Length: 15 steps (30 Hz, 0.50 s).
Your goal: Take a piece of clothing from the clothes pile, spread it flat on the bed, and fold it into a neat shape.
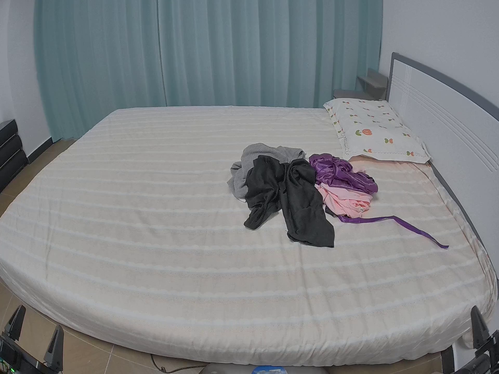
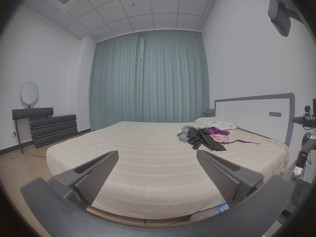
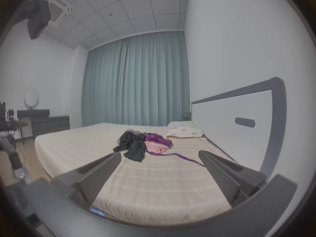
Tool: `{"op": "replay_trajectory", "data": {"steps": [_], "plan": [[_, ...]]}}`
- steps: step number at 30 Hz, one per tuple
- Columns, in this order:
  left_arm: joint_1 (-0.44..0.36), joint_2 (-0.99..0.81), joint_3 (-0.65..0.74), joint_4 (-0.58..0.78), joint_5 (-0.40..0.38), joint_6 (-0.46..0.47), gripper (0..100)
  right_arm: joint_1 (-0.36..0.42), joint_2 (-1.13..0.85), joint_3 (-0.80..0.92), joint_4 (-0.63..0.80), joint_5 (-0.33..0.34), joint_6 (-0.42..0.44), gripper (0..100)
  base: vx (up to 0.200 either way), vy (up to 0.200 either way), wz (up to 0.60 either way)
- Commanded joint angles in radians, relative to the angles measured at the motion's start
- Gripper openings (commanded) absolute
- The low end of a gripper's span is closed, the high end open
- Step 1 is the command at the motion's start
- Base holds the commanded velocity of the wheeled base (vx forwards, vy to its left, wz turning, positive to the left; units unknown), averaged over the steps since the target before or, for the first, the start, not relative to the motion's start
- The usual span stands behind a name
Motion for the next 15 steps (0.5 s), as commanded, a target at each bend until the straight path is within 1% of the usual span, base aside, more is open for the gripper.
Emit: {"op": "replay_trajectory", "data": {"steps": [1, 5, 6, 7, 10, 11, 12, 13, 14, 15], "plan": [[0.000, -0.012, 0.018, 0.000, 0.000, -0.001, 100, 0.012, 0.375, -0.290, -0.004, 0.032, 0.090, 100, 0.000, 0.000, 0.00], [0.000, -0.012, 0.018, 0.000, 0.000, -0.001, 100, 0.048, 0.667, -0.278, -0.101, 0.056, 0.119, 100, 0.000, 0.000, 0.00], [0.000, -0.012, 0.018, 0.000, 0.000, -0.001, 100, 0.048, 0.667, -0.278, -0.101, 0.056, 0.119, 100, 0.000, 0.000, 0.00], [0.000, -0.012, 0.018, 0.000, 0.000, -0.001, 100, 0.090, 0.791, -0.278, -0.157, 0.065, 0.130, 100, 0.000, 0.000, 0.00], [0.000, -0.012, 0.018, 0.000, 0.000, -0.001, 100, 0.134, 0.989, -0.306, -0.234, 0.067, 0.159, 100, 0.000, 0.000, 0.00], [0.000, -0.012, 0.018, 0.000, 0.000, -0.001, 100, 0.140, 1.056, -0.321, -0.262, 0.069, 0.179, 100, 0.000, 0.000, 0.00], [0.000, -0.012, 0.018, 0.000, 0.000, -0.001, 100, 0.143, 1.075, -0.327, -0.271, 0.069, 0.183, 100, 0.000, 0.000, 0.00], [0.000, -0.012, 0.018, 0.000, 0.000, -0.001, 100, 0.154, 1.178, -0.350, -0.308, 0.070, 0.205, 100, 0.000, 0.000, 0.00], [0.000, -0.012, 0.018, 0.000, 0.000, -0.001, 100, 0.156, 1.248, -0.370, -0.328, 0.070, 0.209, 100, 0.000, 0.000, 0.00], [0.000, -0.012, 0.018, 0.000, 0.000, -0.001, 100, 0.156, 1.279, -0.383, -0.337, 0.070, 0.211, 100, 0.000, 0.000, 0.00]]}}
